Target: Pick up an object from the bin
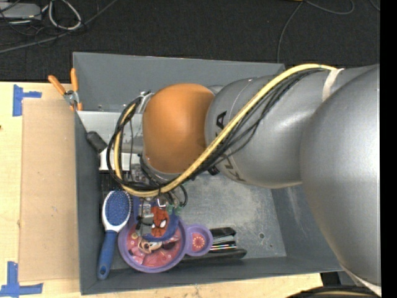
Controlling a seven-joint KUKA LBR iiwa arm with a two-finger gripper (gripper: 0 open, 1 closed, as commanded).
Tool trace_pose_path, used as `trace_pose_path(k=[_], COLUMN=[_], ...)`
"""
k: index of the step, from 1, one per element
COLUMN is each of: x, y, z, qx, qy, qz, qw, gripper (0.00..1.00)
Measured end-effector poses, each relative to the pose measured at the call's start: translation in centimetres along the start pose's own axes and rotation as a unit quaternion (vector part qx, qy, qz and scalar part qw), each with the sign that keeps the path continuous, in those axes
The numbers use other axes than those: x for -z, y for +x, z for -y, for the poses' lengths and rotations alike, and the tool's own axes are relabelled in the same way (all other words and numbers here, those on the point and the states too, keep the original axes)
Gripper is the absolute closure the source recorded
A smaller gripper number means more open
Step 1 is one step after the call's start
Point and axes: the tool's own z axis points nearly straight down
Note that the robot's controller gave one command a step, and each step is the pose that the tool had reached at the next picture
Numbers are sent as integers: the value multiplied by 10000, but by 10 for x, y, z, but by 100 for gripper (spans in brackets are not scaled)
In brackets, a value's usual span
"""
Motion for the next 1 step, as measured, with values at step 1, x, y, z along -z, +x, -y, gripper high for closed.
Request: trace_pose_path(k=[1], x=[-23], y=[-20], z=[-5], qx=[-192], qy=[-5], qz=[24], qw=[9998], gripper=[0])
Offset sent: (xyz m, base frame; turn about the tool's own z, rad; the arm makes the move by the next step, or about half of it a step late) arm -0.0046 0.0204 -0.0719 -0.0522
